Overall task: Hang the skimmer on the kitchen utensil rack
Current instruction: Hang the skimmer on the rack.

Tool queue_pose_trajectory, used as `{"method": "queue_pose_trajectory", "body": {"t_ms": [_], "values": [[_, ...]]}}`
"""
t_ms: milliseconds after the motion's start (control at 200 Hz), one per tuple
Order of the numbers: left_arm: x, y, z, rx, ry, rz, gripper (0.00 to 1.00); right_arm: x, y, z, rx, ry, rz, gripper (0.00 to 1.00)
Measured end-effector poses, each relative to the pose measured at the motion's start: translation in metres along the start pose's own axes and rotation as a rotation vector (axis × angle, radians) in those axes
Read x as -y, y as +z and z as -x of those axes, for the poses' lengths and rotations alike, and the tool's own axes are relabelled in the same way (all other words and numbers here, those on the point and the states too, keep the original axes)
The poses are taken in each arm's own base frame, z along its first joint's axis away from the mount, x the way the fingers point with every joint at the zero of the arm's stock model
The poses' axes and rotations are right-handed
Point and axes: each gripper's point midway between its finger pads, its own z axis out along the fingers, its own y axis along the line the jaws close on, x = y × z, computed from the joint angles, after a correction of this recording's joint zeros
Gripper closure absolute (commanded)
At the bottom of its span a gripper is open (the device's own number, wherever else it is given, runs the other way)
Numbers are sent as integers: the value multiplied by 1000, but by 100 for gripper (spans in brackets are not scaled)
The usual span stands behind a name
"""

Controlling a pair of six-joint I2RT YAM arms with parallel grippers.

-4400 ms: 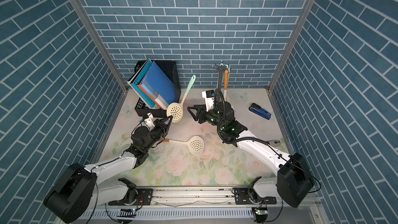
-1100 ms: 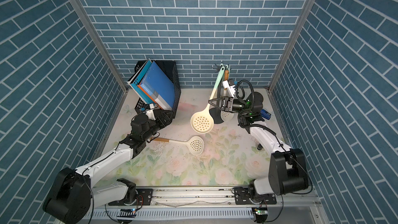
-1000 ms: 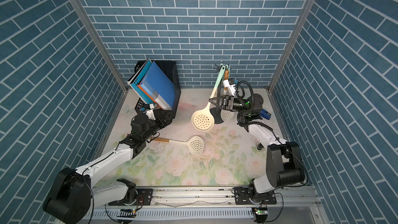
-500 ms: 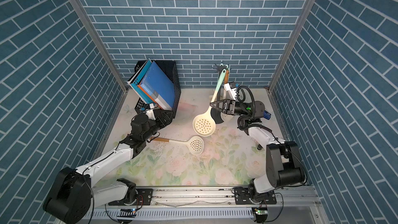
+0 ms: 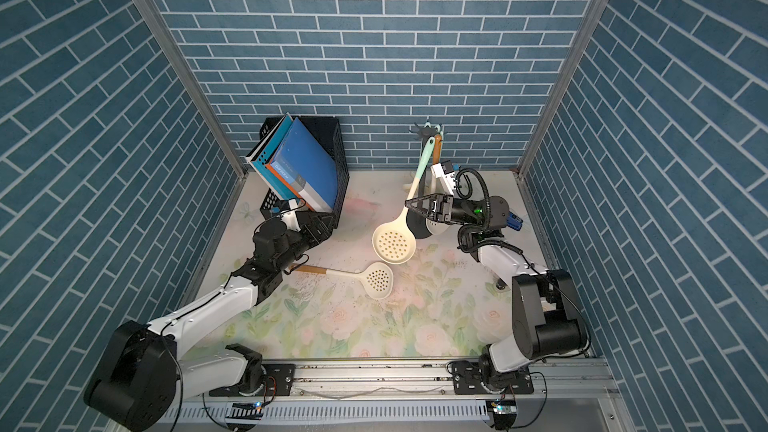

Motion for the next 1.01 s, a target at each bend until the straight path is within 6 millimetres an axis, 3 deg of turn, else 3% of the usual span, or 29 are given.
{"method": "queue_pose_trajectory", "body": {"t_ms": [725,1005], "values": [[-1,2,-1,-4,-11,-1,0,17,7,-3,-29,23,7,100],[0,4,-2,-7,-19,-8,0,34,9,-1,-41,-13,8,100]]}}
